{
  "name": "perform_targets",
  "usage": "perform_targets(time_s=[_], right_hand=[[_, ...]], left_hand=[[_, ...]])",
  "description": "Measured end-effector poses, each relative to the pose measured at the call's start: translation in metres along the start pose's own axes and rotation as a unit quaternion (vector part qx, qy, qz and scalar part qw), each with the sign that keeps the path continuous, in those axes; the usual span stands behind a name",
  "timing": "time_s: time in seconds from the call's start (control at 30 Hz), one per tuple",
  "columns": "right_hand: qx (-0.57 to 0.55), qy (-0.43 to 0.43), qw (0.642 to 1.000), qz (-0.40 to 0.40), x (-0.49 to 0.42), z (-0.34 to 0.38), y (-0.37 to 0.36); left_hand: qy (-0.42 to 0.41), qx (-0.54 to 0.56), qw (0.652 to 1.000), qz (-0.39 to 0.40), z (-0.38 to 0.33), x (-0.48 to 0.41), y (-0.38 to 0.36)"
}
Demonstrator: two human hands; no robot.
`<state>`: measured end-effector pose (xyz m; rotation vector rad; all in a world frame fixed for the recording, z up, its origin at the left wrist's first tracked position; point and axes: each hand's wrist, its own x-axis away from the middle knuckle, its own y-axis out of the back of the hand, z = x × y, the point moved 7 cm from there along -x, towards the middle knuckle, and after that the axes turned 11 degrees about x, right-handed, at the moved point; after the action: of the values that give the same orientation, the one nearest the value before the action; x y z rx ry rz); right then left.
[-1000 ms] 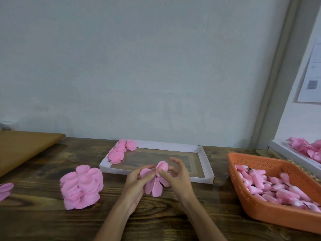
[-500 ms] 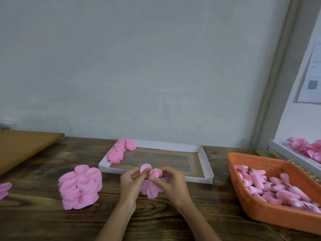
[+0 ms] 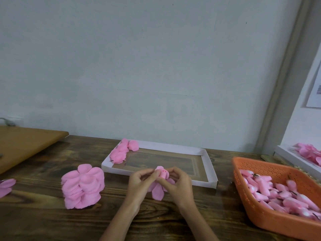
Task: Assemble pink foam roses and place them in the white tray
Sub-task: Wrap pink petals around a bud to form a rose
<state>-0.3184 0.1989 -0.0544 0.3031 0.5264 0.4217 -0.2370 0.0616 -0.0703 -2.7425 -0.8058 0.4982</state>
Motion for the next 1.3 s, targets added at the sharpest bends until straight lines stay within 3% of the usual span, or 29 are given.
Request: perform_targets(time_s=[0.53, 0.73, 0.93, 1.1, 1.3], right_hand=[[-0.073, -0.036, 0.996, -0.021, -0.001, -0.001, 0.009], [-0.107, -0.045, 0.993, -0.016, 0.000, -0.001, 0.010], [-0.111, -0.047, 0.993, 0.001, -0.001, -0.001, 0.009], [-0.102, -0.047, 0.992, 0.063, -0.002, 0.000, 0.008], [-0.076, -0.020, 0.996, 0.047, -0.004, 0.000, 0.014]], left_hand=[[0.029, 0.064, 0.997, 0.030, 0.001, 0.002, -0.007], [0.020, -0.004, 0.997, 0.080, -0.007, 0.007, -0.017], [-0.011, -0.015, 0.998, 0.067, -0.011, 0.006, -0.015], [0.000, 0.018, 0.998, 0.055, -0.005, 0.001, -0.008], [0.032, 0.033, 0.999, 0.010, 0.008, -0.005, 0.004]])
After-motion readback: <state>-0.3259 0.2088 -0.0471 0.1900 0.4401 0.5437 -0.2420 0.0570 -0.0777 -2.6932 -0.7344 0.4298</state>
